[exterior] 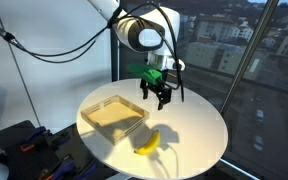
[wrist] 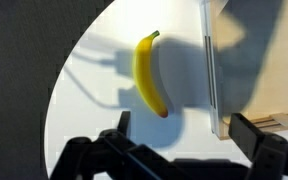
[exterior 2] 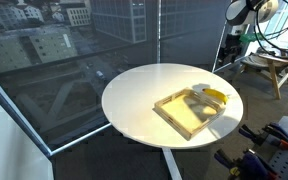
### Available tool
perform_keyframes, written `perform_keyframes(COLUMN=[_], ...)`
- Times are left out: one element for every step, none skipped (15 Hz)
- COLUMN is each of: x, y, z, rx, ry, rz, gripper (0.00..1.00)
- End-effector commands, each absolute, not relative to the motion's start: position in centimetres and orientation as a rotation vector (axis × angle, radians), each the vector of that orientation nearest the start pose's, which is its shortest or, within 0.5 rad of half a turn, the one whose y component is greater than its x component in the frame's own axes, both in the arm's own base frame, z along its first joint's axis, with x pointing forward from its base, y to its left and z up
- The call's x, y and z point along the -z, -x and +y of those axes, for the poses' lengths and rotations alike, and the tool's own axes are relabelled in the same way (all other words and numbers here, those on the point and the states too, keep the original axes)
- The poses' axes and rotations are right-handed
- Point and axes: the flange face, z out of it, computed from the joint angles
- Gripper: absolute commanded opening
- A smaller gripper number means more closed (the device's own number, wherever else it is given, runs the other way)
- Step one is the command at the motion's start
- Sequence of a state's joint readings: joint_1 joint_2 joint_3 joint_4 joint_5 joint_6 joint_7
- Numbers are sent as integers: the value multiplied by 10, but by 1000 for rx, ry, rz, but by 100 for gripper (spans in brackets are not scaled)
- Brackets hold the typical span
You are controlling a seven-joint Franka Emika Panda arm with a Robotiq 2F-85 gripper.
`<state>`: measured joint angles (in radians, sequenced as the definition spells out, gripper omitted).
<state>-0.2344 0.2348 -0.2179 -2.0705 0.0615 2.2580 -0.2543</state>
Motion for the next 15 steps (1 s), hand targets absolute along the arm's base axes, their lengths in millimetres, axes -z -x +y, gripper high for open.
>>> perform_keyframes(x=[-318,-318,-318,-317,-317,-317,-317,-317,-317,-317,-317,-316,-315,-314,-313], y=[-521,-521,-521,-521,-521,-521,-521,-521,-521,-521,-521,-522,-523,-524,-525], z=[-249,-249,-249,-249,-249,-249,-249,-249,-249,-249,-249,-248,-247,-246,-246], rx=[-64,-64,-64,-64,-64,-64,-64,-64,-64,-64,-64,-58,-58,-55,-52], ry=[3109,3109,3109,3109,3109,3109,3109,3109,3109,3109,3109,3111,3110,3111,3111], rz=[364,364,364,364,364,364,364,364,364,364,364,367,362,363,361], gripper=[100,100,100,100,100,100,100,100,100,100,100,100,100,100,100])
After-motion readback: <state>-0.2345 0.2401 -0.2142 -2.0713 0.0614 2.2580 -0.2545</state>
